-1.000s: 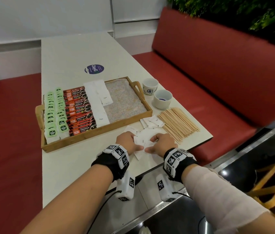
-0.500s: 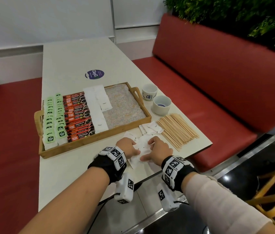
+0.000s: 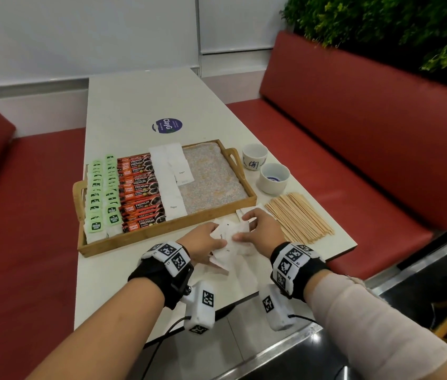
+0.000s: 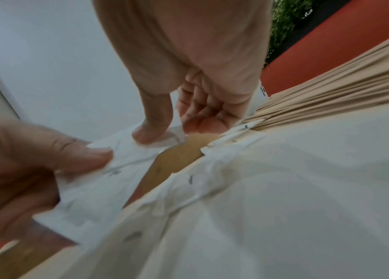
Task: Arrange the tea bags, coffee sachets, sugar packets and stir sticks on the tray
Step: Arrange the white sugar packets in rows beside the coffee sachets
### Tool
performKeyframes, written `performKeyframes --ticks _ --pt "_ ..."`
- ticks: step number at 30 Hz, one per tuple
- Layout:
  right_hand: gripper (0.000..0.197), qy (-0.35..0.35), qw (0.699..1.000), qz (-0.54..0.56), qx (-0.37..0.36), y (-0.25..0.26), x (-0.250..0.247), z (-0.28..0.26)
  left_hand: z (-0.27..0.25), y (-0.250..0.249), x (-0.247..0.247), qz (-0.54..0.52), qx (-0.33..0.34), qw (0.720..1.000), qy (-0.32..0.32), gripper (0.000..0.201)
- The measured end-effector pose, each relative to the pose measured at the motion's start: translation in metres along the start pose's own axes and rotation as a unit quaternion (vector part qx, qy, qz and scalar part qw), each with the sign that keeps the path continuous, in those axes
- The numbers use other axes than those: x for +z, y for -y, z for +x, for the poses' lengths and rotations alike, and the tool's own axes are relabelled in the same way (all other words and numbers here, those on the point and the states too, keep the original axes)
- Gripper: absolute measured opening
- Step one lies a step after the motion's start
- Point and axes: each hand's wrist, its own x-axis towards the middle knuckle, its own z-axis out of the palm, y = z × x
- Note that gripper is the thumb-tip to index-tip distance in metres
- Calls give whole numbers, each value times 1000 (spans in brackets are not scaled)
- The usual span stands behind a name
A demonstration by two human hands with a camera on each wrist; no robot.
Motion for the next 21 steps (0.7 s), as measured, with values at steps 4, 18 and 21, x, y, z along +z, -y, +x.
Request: performKeyframes --ticks 4,18,21 --pt "29 -15 997 72 -8 9 1 12 -3 2 -5 -78 27 996 -15 33" --pt "16 11 992 121 -38 52 14 30 -4 -2 -27 -216 67 967 -121 32" --pt "15 -1 991 111 -70 59 9 39 -2 -2 -33 -218 71 963 -143 30"
